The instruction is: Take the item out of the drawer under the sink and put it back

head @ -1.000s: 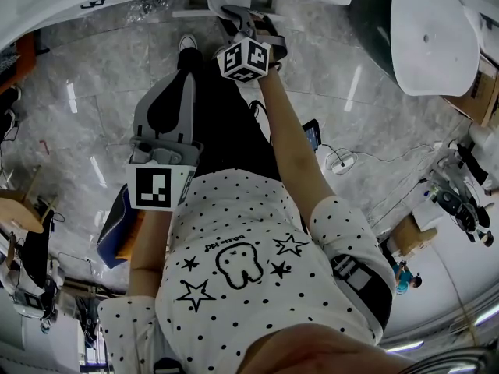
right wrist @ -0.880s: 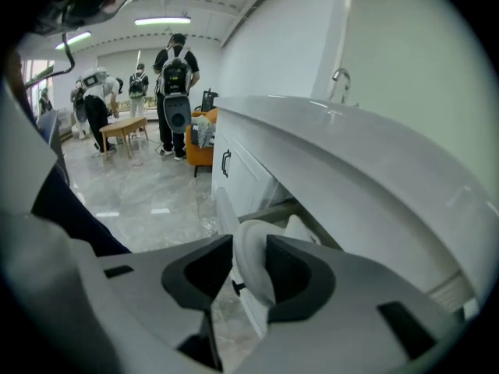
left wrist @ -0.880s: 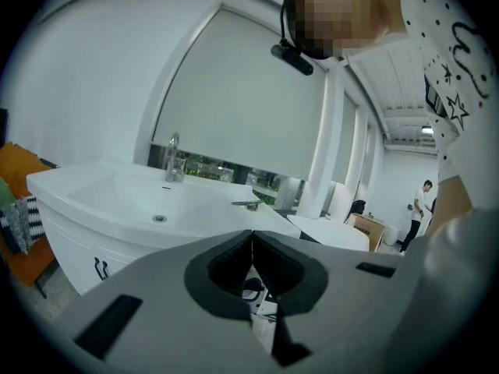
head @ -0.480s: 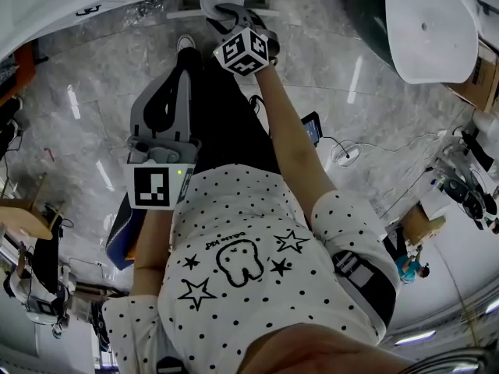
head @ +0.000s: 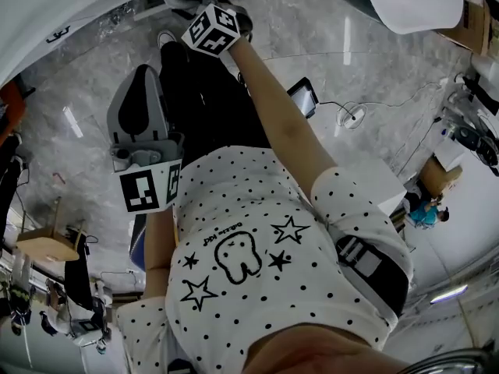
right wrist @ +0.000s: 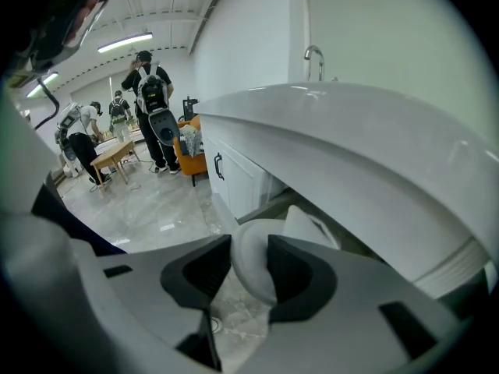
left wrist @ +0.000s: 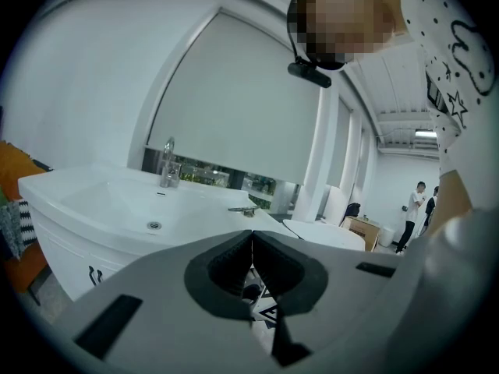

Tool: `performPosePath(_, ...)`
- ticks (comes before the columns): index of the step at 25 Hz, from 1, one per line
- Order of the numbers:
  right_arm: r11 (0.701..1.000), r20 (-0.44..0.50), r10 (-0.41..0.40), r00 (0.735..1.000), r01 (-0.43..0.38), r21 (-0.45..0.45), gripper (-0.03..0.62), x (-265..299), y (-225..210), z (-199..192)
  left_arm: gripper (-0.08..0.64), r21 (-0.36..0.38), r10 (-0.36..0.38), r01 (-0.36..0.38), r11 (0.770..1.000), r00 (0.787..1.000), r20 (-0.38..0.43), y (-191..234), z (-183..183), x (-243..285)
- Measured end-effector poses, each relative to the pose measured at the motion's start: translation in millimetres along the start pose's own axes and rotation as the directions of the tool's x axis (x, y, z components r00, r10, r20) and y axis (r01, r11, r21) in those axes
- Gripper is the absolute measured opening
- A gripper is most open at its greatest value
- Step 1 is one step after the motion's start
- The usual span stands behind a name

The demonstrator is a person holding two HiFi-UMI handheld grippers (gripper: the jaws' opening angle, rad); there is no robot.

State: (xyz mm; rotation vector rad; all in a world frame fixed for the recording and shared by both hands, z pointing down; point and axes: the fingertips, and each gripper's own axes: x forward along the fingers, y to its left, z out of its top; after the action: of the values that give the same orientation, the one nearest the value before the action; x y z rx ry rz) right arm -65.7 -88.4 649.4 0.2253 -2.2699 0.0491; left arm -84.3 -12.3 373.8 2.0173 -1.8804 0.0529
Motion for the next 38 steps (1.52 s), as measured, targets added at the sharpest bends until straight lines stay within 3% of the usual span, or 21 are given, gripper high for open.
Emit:
performPosePath(7,1.0,-0.024,-0.019,1.0,0.019,0.008,0.155,-1.6,0.8,1.2,0.005,0.015,-0.021,0.021,1.0,1.0,0.013,-2.8,12.0,-1.7)
performPosePath(16,0.995,-0.02,-0.027,0.999,0.029,0.094,0.155,-7.0,-1.3,7.3,0.005,0.03,-0.003,0.002,1.0,0.999,0.039,5.7,32.3,-19.7)
performPosePath(23,0.963,0.125,-0.074,0.989,0.038,0.268,0.099,-37.8,-5.8,30.9,0.005,0.036,0.009,-0.012,0.999,0.998,0.065,6.0,43.3,-31.2)
performPosePath(26,0.938,0.185,-0.128,0.974,0.058,0.342,0.038,-60.2,-12.7,43.6,0.005,0.042,0.009,-0.013,0.999,0.996,0.089,3.2,53.0,-35.3)
performPosePath(30,0.888,0.284,-0.203,0.937,0.054,0.456,0.015,-97.5,-20.3,63.2,0.005,0.048,-0.013,0.008,0.999,0.994,0.112,-2.9,60.0,-38.9)
performPosePath(38,0.879,0.444,-0.298,0.845,0.061,0.473,0.012,-183.2,-24.9,110.1,0.005,0.054,-0.047,0.039,0.998,0.987,0.151,-18.1,77.6,-45.4)
